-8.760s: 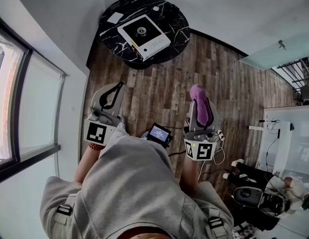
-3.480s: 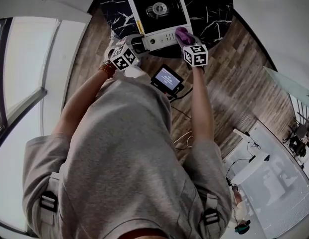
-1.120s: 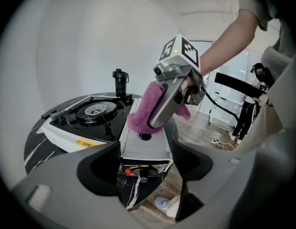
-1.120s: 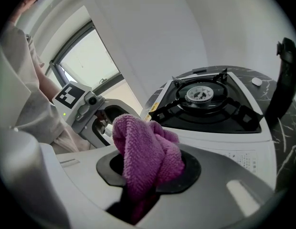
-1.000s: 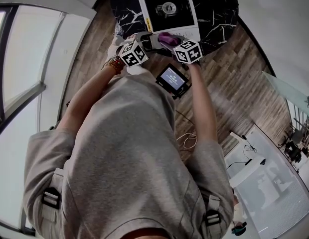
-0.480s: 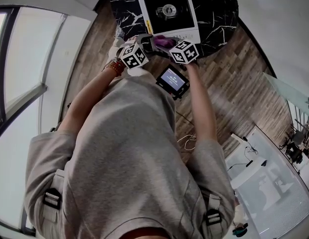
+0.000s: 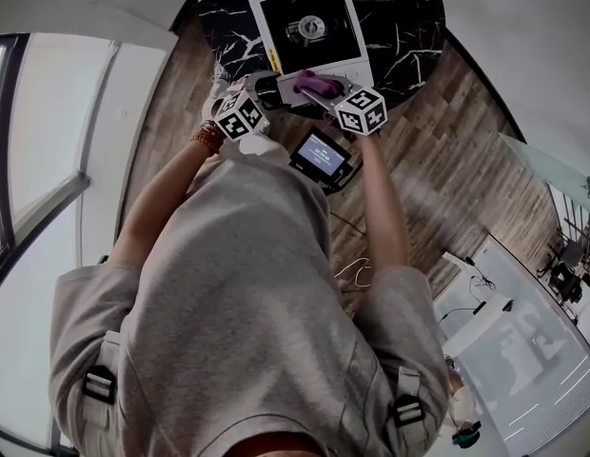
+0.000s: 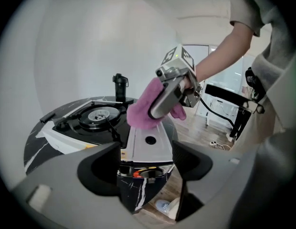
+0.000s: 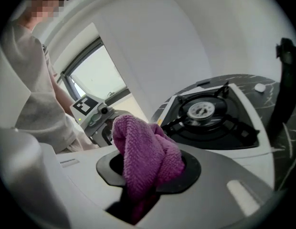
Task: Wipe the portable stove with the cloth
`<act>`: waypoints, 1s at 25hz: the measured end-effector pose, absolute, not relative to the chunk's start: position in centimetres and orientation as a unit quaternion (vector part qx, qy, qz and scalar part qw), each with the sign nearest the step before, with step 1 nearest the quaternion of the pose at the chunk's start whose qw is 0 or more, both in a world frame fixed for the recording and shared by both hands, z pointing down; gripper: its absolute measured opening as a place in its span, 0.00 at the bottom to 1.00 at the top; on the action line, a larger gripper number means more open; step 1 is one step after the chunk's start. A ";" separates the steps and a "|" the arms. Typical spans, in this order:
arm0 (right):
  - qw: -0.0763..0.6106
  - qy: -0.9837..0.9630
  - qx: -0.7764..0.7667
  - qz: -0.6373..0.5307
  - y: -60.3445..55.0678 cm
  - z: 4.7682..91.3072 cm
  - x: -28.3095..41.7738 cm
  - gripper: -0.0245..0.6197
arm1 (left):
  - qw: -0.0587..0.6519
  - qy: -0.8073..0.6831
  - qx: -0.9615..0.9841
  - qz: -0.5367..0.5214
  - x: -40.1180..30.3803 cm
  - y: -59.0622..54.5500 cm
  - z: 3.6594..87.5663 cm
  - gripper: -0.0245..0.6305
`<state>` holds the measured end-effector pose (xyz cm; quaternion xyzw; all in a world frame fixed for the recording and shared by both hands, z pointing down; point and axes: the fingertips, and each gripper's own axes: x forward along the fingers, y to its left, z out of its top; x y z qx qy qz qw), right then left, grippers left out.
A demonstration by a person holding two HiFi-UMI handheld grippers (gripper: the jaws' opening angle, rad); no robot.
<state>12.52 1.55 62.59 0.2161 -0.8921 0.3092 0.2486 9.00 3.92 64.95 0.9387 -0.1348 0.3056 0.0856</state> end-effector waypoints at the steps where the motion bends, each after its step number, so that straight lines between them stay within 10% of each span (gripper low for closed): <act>1: 0.246 -0.889 0.240 0.302 0.4 62.3 13.8 0.25 | 0.086 -0.143 0.939 0.301 8.8 3.3 64.7 0.52; 25: 0.398 -0.800 0.349 0.283 -7.7 66.1 21.0 0.24 | 0.098 -0.128 0.926 0.340 9.5 1.2 66.6 0.52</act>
